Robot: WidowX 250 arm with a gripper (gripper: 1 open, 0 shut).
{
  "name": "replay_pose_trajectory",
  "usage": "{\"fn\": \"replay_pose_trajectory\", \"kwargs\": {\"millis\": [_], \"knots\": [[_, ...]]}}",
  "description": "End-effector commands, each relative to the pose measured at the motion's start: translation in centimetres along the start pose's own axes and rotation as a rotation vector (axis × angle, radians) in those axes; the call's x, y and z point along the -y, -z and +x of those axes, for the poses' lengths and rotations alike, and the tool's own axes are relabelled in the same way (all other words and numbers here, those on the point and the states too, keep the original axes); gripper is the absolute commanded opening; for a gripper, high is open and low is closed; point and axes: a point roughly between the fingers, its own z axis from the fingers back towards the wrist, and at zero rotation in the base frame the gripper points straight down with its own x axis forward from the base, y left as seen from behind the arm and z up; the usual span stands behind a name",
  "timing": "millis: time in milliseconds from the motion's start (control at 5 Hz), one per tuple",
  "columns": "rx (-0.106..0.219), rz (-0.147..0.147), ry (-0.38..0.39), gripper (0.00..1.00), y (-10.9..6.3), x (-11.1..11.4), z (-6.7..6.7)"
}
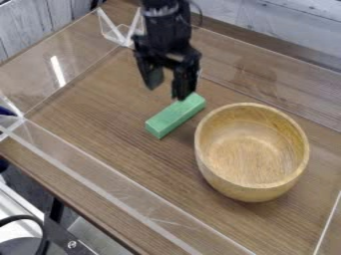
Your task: Remove the green block from inside the brown bowl and put it on the table
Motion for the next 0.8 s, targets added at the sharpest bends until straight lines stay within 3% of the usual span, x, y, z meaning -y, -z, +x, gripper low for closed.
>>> {"fn": "replay_pose_trajectory", "kwargs": {"millis": [0,200,400,600], "knots": [[0.101,0.030,-0.011,1.00,-4.2,0.5,0.8],[0.082,0.027,-0.021,1.00,-3.1,0.3,0.7],[0.060,0.028,-0.025,0.00,-2.1,-0.1,0.9],[0.029,0.035,-0.030,0.00,-0.2,-0.7,1.0]]}}
